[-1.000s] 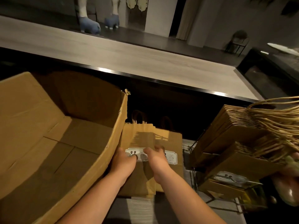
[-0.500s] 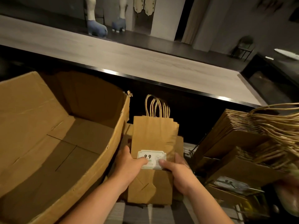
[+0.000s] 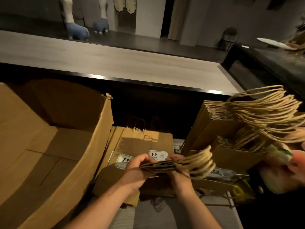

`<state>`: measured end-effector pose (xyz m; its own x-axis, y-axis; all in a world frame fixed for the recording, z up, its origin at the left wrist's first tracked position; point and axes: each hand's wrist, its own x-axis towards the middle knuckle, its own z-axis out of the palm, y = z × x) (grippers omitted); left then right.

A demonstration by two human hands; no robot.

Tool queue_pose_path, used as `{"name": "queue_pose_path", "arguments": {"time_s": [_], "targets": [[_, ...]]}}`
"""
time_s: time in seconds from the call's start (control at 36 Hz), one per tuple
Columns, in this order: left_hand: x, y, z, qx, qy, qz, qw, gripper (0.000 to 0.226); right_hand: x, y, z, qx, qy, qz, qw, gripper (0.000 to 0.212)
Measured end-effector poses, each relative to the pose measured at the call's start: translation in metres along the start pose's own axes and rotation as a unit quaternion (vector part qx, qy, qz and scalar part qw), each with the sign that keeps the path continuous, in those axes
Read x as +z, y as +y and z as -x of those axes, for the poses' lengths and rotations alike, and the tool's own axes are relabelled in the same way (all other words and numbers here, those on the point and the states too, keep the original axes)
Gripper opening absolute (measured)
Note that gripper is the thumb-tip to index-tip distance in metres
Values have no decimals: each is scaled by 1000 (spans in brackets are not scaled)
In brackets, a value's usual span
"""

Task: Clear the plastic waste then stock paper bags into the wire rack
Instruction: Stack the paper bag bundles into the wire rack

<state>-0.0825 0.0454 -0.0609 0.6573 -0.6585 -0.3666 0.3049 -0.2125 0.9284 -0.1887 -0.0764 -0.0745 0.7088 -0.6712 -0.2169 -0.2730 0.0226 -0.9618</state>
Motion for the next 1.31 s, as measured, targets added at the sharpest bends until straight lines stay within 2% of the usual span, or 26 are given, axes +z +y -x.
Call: {"name": "queue_pose_path", "arguments": {"time_s": [0.06,0.14,0.19,0.25,0.33,0.42,0.5,0.56,0.58,0.69,0.78,0.89,1.08,1.22,1.31], "targets": [[1,1,0,5,-17,-28,999,20,-1,2,-14,25,18,-25,999,18],[-1,10,5,30,-32,-75,996,14,-7,-17,-11,86,-11,-63,994,17],[-2,22,15,69,-60,-51,994,6,-7,-29,9,104,-4,-87,991,23],[4,33,22,83,-77,-13,993,14,-10,-42,35,64,9,-95,993,27],[11,38,28,126,-8,-67,990,24,-21,-51,52,-31,5,-1,999,39],[22,49,32,128,-1,-68,989,27,-41,-61,69,-42,-5,32,999,24],[32,62,31,160,-21,-67,985,27,-68,-52,80,-42,70,113,990,9],[43,71,31,181,-37,-52,981,28,-91,-41,80,-18,113,180,977,3],[48,75,30,189,-38,-39,980,29,-101,-33,77,2,114,223,968,9],[79,91,21,233,-89,1,968,33,-131,-10,61,42,47,454,889,17],[101,88,12,244,-136,-21,960,36,-133,-5,44,68,25,525,848,22],[114,76,-4,239,-145,-75,957,36,-131,-6,31,101,-29,583,805,27],[120,56,-23,175,-91,-119,973,34,-129,-6,25,141,-60,589,793,35],[126,44,-30,108,-112,-120,981,32,-127,-8,24,154,-73,590,789,34],[136,34,-31,48,-116,-101,987,40,-125,-7,24,159,-60,580,796,32]]}}
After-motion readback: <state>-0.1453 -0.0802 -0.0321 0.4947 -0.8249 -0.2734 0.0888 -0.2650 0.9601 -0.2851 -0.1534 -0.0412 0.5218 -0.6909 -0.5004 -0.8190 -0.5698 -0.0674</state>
